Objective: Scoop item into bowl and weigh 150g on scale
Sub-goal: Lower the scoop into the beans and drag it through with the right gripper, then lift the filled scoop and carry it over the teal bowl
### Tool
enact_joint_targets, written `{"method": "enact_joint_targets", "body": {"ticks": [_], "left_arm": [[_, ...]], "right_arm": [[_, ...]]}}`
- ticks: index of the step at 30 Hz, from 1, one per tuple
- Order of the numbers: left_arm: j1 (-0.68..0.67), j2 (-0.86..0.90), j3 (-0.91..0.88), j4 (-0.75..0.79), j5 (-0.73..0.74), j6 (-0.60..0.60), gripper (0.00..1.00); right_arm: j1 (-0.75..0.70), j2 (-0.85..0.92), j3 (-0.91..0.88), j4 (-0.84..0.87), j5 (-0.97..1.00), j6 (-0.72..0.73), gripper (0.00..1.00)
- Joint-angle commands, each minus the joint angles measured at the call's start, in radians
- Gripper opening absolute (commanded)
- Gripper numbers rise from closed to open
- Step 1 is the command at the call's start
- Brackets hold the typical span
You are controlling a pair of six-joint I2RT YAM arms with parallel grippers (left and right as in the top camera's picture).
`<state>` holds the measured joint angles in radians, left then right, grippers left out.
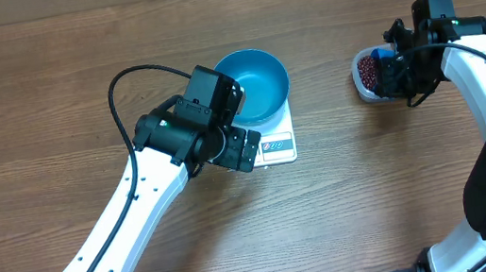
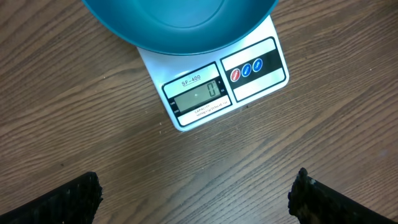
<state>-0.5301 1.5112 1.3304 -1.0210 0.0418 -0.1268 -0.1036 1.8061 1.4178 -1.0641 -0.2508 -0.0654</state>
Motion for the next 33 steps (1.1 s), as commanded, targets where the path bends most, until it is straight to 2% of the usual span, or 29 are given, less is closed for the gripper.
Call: {"method": "enact_joint_targets", "body": {"ticks": [1,17,24,31,33], "left_arm": [[-0.001,0.000,0.014,0.003,0.003,0.015,0.99],[-0.001,0.000,0.014,0.003,0.003,0.015,1.00],[-0.001,0.000,0.014,0.003,0.003,0.015,1.00],[-0.001,0.000,0.014,0.003,0.003,0.015,1.00],[-0.001,0.000,0.014,0.003,0.003,0.015,1.00]], "right_arm": [[0.001,0.005,-0.004,0.004,-0.077,-0.021,0.04],[-0.190,0.005,-0.023,-0.010,-0.336,-0.072,0.04],[-0.278,0.008,-0.158,0.084,-0.487,-0.087,0.04],[-0.311,0.007,-0.167,0.099,-0.585,-0.088,0.04],[-0.331,0.007,-0.167,0.129,-0.637,-0.047,0.04]]}}
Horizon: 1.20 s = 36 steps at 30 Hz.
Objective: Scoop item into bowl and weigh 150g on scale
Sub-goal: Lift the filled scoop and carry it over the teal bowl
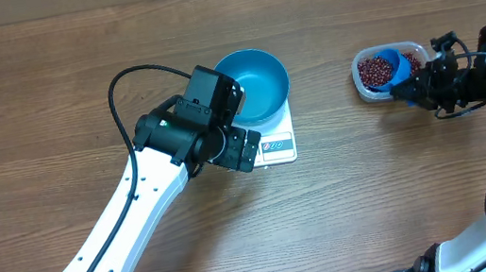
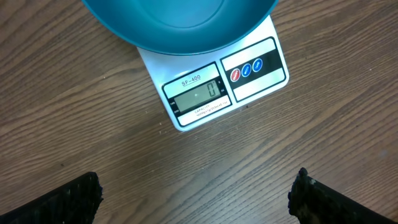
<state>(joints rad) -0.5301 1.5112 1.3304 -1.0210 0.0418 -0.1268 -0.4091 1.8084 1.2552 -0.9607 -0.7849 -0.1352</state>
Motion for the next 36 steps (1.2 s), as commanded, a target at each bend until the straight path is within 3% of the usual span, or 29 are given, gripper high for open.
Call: {"method": "enact_joint_targets", "body": {"ticks": [1,17,29,36], "left_arm": [[-0.001,0.000,0.014,0.003,0.003,0.015,1.00],[-0.001,0.000,0.014,0.003,0.003,0.015,0.99],[-0.001,0.000,0.014,0.003,0.003,0.015,1.00],[-0.001,0.000,0.014,0.003,0.003,0.015,1.00]], "right_arm": [[-0.030,0.005,-0.004,0.035,-0.108,0.039,0.04],[-0.106,0.004,-0.003,0.095,-0.269,0.088,0.04],[-0.123,-0.072,0.003,0.030,-0.292,0.075,0.04],[-0.111,-0.134,0.003,-0.007,-0.414,0.056,0.04]]}}
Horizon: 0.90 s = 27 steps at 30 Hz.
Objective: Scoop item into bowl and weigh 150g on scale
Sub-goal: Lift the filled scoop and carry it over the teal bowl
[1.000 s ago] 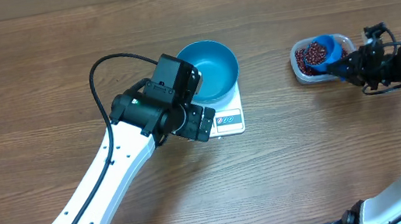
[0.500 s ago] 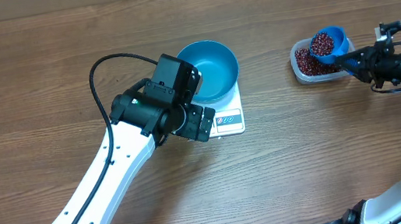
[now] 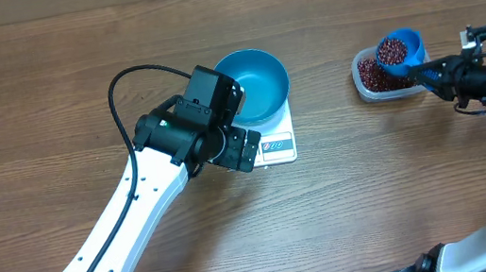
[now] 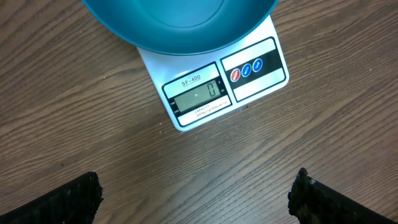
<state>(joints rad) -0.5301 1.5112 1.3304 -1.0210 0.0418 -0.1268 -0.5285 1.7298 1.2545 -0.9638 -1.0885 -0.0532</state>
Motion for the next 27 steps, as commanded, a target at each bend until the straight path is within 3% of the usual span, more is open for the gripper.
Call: {"method": "enact_joint_targets", "body": {"ticks": [1,19,27], "left_arm": [[-0.001,0.000,0.014,0.003,0.003,0.015,1.00],[-0.001,0.000,0.014,0.003,0.003,0.015,1.00],[-0.001,0.000,0.014,0.003,0.003,0.015,0.99]], "right_arm": [[0.014,-0.059,0.004,-0.009,-0.121,-0.026,0.04],[0.378,-0.066,0.005,-0.014,-0.184,-0.025,0.04],[0.564,-0.066,0.140,-0.018,0.081,0.073,0.04]]}}
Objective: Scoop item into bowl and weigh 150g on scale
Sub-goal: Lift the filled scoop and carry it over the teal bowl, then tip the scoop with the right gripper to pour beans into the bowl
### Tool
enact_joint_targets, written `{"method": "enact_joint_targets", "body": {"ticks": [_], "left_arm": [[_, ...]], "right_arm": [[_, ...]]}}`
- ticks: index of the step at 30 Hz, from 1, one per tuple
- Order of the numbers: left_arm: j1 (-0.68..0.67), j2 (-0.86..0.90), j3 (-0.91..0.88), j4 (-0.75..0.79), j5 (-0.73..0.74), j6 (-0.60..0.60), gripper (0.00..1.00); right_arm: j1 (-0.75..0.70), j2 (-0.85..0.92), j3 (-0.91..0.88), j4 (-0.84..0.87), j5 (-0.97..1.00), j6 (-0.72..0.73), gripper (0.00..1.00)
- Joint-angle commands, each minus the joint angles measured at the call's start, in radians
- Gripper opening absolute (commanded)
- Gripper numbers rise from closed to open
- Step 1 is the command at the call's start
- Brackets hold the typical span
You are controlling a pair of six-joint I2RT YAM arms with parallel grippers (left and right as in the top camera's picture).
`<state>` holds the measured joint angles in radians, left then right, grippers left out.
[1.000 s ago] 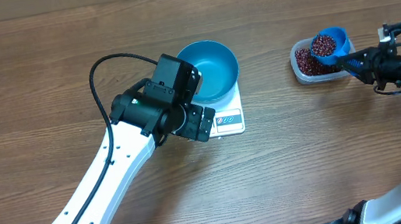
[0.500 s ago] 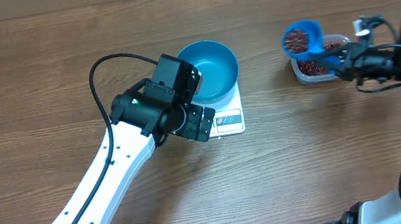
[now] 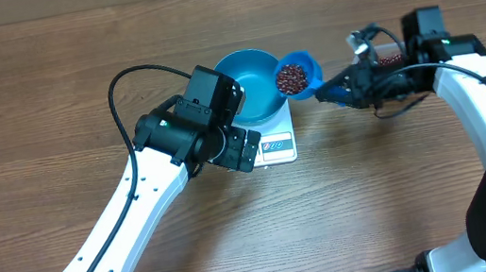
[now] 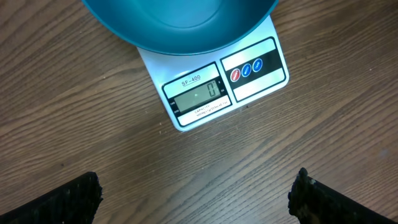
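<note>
An empty blue bowl (image 3: 255, 85) stands on the white scale (image 3: 279, 145); in the left wrist view the scale (image 4: 249, 74) reads 0 under the bowl (image 4: 180, 25). A blue scoop (image 3: 297, 76) full of red beans hangs just right of the bowl's rim, its handle in my right gripper (image 3: 351, 87), which is shut on it. My left gripper (image 4: 196, 196) hovers open over bare wood just in front of the scale, nothing between its fingers (image 4: 68, 199).
The clear container of red beans (image 3: 391, 60) at the right is mostly hidden behind my right arm. My left arm (image 3: 139, 208) crosses the table's left half up to the scale.
My right gripper has moved left with the full scoop, from above the bean container to just beside the bowl's right rim. The left gripper and the scale reading are unchanged.
My right gripper was down at the bean container with the scoop. Then the scoop lay in the beans with the arm drawn out to the right. Then it was lifted full above the container, and now it hangs beside the bowl. The left arm stayed still, scale at 0.
</note>
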<state>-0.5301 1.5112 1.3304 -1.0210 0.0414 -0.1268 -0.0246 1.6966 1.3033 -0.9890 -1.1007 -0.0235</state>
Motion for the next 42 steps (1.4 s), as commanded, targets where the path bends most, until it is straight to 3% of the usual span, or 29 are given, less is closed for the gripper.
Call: {"method": "enact_joint_targets", "body": {"ticks": [1,5,12,23,42], "left_arm": [[-0.001,0.000,0.014,0.003,0.003,0.015,1.00],[-0.001,0.000,0.014,0.003,0.003,0.015,1.00],[-0.001,0.000,0.014,0.003,0.003,0.015,1.00],[-0.001,0.000,0.014,0.003,0.003,0.015,1.00],[-0.001,0.000,0.014,0.003,0.003,0.015,1.00]], "right_arm": [[0.075,-0.032,0.104,0.008,0.119,0.054,0.04],[0.164,-0.032,0.165,0.020,0.269,0.109,0.04],[0.361,-0.032,0.192,0.058,0.737,0.211,0.04],[0.523,-0.032,0.192,0.150,1.066,0.205,0.04],[0.599,-0.032,0.192,0.267,1.241,0.138,0.04]]}}
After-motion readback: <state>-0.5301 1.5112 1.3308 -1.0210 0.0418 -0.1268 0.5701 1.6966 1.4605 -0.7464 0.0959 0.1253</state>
